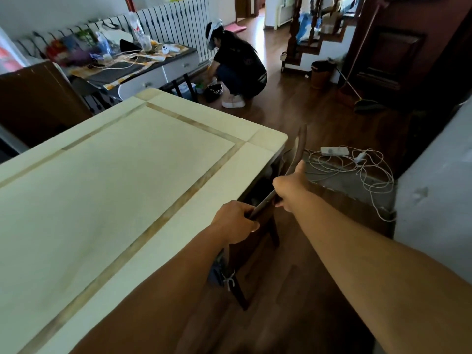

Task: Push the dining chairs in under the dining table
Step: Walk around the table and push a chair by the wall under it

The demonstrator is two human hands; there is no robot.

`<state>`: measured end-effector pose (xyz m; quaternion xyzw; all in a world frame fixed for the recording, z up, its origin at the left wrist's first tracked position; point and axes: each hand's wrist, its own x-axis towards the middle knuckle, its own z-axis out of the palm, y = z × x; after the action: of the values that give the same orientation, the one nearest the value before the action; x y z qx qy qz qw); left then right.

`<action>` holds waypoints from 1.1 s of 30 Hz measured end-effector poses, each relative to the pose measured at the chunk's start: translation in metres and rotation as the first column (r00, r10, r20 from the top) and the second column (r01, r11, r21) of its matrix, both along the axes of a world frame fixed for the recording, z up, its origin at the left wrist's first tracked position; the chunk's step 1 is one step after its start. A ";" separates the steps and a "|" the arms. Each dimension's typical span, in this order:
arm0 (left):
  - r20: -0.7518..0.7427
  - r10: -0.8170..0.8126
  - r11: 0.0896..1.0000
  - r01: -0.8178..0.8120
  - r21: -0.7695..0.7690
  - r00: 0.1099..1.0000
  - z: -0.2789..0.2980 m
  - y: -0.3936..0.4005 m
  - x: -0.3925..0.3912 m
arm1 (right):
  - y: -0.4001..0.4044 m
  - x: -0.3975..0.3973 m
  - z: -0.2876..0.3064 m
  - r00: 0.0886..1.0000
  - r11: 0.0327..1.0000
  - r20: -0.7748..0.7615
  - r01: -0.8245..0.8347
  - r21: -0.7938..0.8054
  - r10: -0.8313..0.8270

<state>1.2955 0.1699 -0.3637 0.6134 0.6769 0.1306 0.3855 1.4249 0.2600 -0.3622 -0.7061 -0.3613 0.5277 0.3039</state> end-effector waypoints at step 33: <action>0.052 -0.241 0.966 0.234 0.113 0.969 -0.015 -0.127 0.280 | -0.141 0.271 0.001 0.942 0.943 0.120 0.295 0.155 -0.314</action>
<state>1.5755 0.0428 -0.3784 0.7049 0.5777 0.1393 0.3873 1.6955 0.1188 -0.3617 -0.7674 -0.3032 0.3967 0.4023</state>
